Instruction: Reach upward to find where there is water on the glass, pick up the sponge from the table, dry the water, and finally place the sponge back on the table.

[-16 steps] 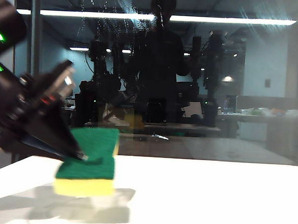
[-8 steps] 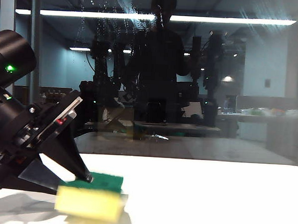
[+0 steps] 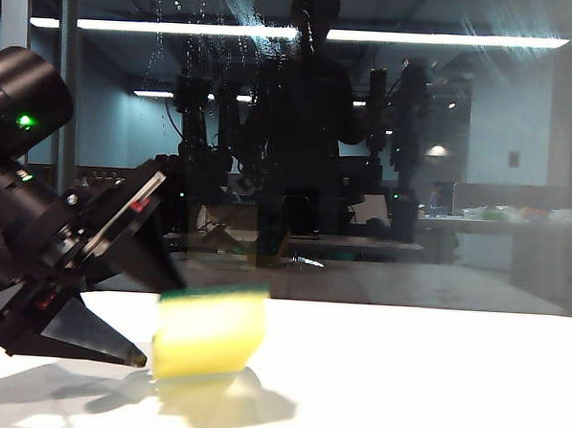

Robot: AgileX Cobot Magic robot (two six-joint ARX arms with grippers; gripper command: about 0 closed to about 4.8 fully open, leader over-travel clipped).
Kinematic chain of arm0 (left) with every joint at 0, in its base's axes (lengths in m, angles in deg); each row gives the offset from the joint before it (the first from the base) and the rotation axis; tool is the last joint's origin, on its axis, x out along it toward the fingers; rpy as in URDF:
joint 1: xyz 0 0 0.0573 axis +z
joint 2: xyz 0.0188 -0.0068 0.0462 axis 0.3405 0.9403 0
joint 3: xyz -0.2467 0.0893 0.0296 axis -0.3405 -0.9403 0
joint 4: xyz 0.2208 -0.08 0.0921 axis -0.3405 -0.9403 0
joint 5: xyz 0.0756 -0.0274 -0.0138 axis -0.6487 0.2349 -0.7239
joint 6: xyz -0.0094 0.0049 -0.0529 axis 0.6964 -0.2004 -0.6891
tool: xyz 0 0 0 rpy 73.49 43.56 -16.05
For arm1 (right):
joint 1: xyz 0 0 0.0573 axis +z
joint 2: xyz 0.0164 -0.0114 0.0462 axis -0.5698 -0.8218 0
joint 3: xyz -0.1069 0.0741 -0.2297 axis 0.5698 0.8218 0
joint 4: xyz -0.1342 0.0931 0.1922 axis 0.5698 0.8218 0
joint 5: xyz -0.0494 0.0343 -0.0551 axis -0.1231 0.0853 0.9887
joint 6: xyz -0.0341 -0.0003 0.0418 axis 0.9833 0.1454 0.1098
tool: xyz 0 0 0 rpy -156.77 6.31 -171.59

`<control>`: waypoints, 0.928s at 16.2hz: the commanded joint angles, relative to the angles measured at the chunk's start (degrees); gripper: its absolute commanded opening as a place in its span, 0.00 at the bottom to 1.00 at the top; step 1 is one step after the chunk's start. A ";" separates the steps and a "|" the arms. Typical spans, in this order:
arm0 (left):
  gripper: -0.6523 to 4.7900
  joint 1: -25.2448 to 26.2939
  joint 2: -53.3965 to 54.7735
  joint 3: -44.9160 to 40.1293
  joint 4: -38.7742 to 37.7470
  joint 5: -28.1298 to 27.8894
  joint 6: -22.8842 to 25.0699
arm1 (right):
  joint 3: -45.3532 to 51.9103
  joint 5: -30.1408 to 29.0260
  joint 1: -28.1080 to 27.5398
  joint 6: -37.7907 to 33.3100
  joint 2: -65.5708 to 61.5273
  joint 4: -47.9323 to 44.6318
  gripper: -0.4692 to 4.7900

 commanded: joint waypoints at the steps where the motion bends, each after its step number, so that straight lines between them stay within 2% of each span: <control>1: 0.71 0.02 -0.17 0.74 0.83 -0.24 0.55 | -0.11 0.28 -0.02 -0.20 1.16 -1.31 0.08; 5: 0.73 0.02 -0.22 0.74 0.31 -1.20 2.21 | -0.11 0.31 -0.02 -0.20 2.54 -1.22 0.08; 7: 0.90 0.02 -0.87 0.74 0.33 -1.20 2.21 | -0.11 0.31 -0.02 -0.20 2.97 -1.25 0.08; 11: 0.90 0.02 -3.34 1.38 0.31 -1.20 2.21 | -0.11 0.31 -0.02 -0.20 3.23 -1.16 0.08; 12: 0.76 0.02 -4.07 1.97 0.31 -1.20 2.23 | -0.11 0.31 -0.02 -0.20 3.23 -1.20 0.08; 13: 0.49 0.02 -4.81 2.45 0.28 -1.22 2.49 | -0.11 0.31 -0.02 -0.20 3.23 -1.20 0.08; 14: 0.16 0.02 -5.51 3.17 0.28 -1.14 4.00 | -0.11 0.31 -0.02 -0.20 3.23 -1.18 0.08; 15: 0.11 0.02 -5.99 3.85 0.33 -1.25 4.70 | -0.11 0.31 -0.02 -0.20 3.23 -1.18 0.08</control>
